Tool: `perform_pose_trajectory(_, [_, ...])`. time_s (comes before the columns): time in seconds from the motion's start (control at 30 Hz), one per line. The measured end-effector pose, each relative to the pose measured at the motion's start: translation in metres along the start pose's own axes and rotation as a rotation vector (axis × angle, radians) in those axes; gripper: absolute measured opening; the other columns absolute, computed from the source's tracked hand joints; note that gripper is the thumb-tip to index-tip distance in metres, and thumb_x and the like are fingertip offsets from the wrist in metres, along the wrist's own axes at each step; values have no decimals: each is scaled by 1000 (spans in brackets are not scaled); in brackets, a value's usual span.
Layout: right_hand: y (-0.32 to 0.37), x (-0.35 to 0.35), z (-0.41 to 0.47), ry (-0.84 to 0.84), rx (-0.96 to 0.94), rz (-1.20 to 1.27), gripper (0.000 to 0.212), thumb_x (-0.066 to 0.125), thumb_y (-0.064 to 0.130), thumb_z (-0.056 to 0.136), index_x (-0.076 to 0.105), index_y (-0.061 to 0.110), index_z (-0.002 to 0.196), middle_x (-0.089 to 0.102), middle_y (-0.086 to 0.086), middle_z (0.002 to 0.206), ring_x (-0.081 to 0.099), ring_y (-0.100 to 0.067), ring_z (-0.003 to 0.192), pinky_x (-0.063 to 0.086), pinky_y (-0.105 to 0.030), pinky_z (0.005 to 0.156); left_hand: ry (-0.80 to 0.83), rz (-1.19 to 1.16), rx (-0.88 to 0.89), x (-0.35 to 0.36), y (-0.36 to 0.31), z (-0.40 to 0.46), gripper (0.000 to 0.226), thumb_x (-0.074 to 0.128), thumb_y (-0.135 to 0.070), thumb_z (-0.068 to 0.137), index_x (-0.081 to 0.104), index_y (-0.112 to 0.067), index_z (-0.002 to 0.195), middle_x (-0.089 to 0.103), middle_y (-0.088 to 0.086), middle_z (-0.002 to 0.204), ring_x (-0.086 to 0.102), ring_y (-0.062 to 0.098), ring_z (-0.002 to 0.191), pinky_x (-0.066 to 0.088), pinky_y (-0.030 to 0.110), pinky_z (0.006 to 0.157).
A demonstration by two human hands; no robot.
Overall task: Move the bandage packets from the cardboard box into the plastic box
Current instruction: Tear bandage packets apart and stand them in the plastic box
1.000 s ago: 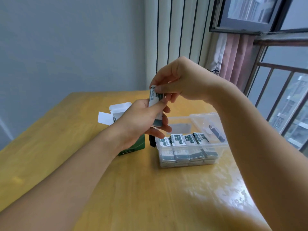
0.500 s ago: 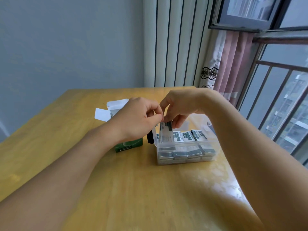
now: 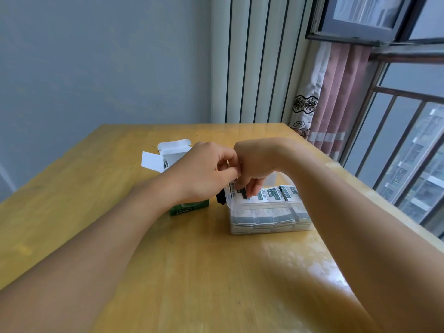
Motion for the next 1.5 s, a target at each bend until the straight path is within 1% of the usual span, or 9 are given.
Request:
perform_pose_trajectory(0.13, [1, 1, 1, -9, 0, -56, 14, 73, 4, 88, 62, 7, 78, 71, 1, 57, 74, -16, 62, 61, -24, 65, 3, 9, 3, 0, -2, -1, 17, 62, -19, 95, 74, -20, 83, 67, -1, 73, 48, 1, 53, 37, 11, 51])
perform_pose_trajectory(0.3, [2, 6, 5, -22, -24, -100, 14, 75, 9, 87, 63, 12, 80, 71, -3, 75, 73, -12, 61, 53, -19, 50, 12, 22, 5, -1, -4, -2, 18, 61, -14, 95, 75, -17, 83, 64, -8, 69, 51, -4, 53, 36, 7, 50])
perform_pose_trajectory(0.6, [0, -13, -10, -60, -37, -84, 10, 77, 12, 85, 67, 13, 86, 74, -4, 74, 75, -14, 66, 58, -21, 57, 2, 28, 8, -2, -4, -1, 17, 62, -24, 97, 73, -24, 86, 67, 1, 75, 49, 4, 56, 41, 15, 55])
perform_pose_trajectory(0.8, [-16, -21, -20, 39, 164, -91, 29, 81, 13, 81, 67, 0, 102, 77, -14, 78, 77, -24, 70, 61, -27, 57, 12, 82, 7, -1, -5, -2, 15, 61, -26, 98, 73, -26, 89, 65, -7, 71, 52, -3, 60, 39, 11, 53])
perform_pose_trajectory(1.1, [-13, -20, -20, 36, 159, -113, 22, 79, 9, 83, 65, 0, 97, 77, -14, 75, 75, -22, 64, 60, -26, 54, 38, 105, 5, 2, -3, -1, 14, 61, -28, 98, 73, -28, 90, 67, -7, 73, 54, 3, 61, 39, 19, 58])
perform_pose_trajectory(1.2, [-2, -28, -26, -143, -27, -105, 6, 75, 10, 86, 70, 9, 87, 76, -8, 74, 74, -14, 60, 56, -21, 52, -16, 51, 27, -10, -4, -1, 14, 64, -28, 96, 73, -31, 86, 64, -11, 66, 54, 4, 59, 42, 19, 59])
perform_pose_trajectory(1.33, [26, -28, -23, -572, -464, -49, 15, 67, 3, 82, 74, 15, 78, 67, 7, 64, 59, 9, 53, 44, -5, 56, -171, 11, 5, -48, 6, 0, 12, 69, -24, 92, 74, -26, 81, 57, -5, 59, 43, 5, 49, 38, 17, 52])
perform_pose_trajectory(1.4, [37, -14, -13, -644, -545, -92, 12, 72, 7, 82, 78, 16, 89, 66, 10, 71, 53, 19, 56, 37, 0, 57, -199, 90, -51, -67, 17, -2, 10, 72, -24, 88, 74, -24, 78, 57, -6, 59, 43, 4, 48, 38, 17, 52])
perform_pose_trajectory(1.5, [43, 5, 2, -620, -507, -120, 16, 77, 14, 84, 78, 20, 99, 74, 9, 86, 52, 21, 58, 35, 2, 56, -82, 323, -228, -85, 38, -7, 6, 75, -27, 84, 71, -28, 89, 60, -7, 73, 53, 8, 61, 39, 25, 57])
Point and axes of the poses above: each hand's wrist, its own z-axis towards the middle knuckle, its own x-axis out of the palm, y = z × x, the point moved 2 cm from there along z, towards the middle knuckle
